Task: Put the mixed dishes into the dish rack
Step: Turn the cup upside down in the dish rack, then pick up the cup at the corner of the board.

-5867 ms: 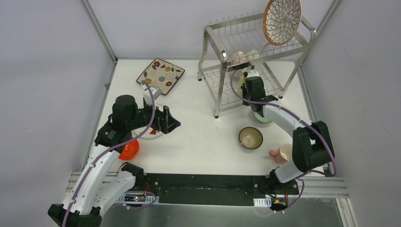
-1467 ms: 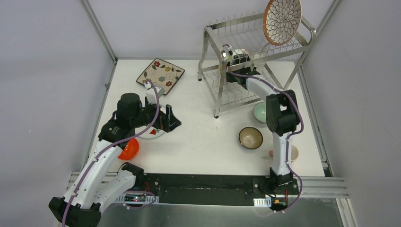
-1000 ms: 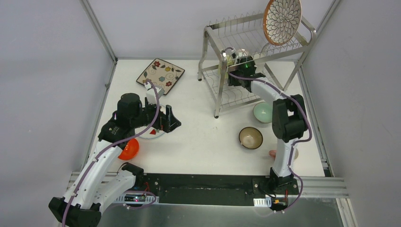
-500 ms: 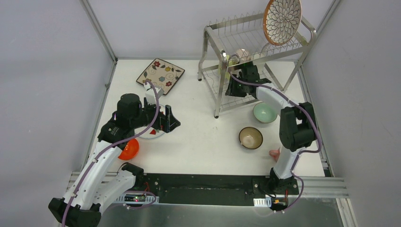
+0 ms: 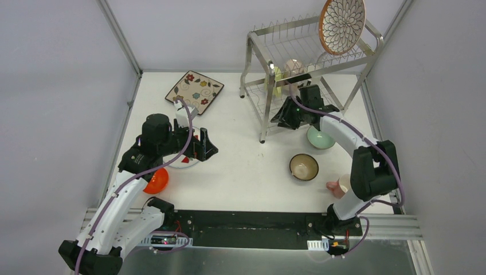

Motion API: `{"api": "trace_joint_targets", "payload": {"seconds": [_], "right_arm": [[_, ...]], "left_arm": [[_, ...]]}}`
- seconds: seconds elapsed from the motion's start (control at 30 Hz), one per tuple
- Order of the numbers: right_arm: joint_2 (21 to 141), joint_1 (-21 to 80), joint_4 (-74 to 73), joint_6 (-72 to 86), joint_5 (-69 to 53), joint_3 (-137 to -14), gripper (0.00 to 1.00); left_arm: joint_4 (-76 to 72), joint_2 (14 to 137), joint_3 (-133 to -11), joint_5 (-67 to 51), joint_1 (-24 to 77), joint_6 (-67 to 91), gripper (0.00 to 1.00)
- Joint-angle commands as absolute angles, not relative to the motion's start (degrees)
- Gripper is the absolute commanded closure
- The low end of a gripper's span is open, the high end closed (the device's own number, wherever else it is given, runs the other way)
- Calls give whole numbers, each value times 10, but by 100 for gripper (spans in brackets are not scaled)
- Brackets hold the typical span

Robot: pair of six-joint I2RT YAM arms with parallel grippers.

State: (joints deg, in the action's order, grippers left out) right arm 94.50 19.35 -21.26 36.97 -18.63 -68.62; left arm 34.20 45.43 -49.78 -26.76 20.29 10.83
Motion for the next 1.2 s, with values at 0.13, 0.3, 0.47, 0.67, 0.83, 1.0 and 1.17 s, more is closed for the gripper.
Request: {"api": "trace_joint_targets", "payload": {"seconds": [0.13,0.3,0.47,0.67,0.83,1.0,1.17], "right_arm": [[820,190,-198,513,-197,-597,57],[738,191,-195,544,-193,-530,57],[653,195,-208,531,-186,-481,57],[557,231,-258,451,-99,-467,55],[511,238,-302,414,-46,-463,54],[486,239,-346,402,12,-458,52],[467,239,-385,401,48,-464,52]], "left_arm": [[339,450,-508,-234,206,96,1],[349,456,-510,-219,206,99,1],[359,464,-513,-188,206,105,1],[375,484,-522,-154,206,110,1],[380,494,-523,-125,206,144,1],[380,512,-506,-88,206,204,1],[382,547,-501,-35,206,255,1]]}}
